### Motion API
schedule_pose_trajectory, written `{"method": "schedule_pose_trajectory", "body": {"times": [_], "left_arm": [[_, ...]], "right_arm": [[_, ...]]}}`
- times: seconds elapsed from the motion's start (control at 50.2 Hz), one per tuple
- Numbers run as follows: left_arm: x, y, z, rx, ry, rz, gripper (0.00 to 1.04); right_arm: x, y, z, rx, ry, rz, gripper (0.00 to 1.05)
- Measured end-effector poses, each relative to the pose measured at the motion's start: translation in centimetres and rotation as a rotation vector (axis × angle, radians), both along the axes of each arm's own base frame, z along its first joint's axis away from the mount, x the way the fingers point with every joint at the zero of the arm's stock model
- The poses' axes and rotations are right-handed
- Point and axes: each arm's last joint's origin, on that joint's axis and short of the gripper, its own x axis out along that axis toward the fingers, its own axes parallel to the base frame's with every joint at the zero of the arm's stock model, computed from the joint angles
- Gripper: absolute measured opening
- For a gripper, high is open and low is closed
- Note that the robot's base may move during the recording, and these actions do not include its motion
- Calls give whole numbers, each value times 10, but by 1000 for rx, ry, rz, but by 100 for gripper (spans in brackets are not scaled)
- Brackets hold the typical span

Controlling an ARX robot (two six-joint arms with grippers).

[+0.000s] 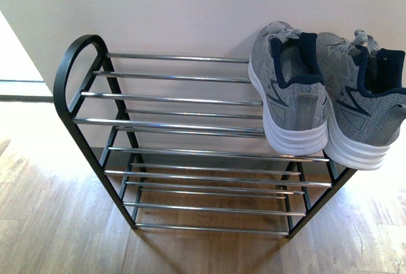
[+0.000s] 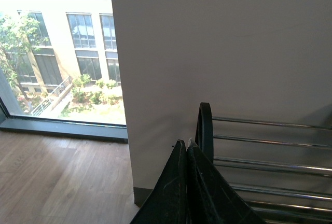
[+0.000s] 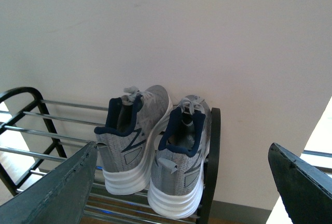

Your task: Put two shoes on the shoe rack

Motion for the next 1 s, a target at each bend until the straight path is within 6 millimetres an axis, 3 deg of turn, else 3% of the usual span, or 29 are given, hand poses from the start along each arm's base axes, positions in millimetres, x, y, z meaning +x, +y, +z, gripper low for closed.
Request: {"method": "schedule_pose_trajectory", "body": {"times": [0.996], "left_arm": [[-31,0,6,0,-22,0,1]], "right_arm": [[0,0,0,0,0,1,95]]}}
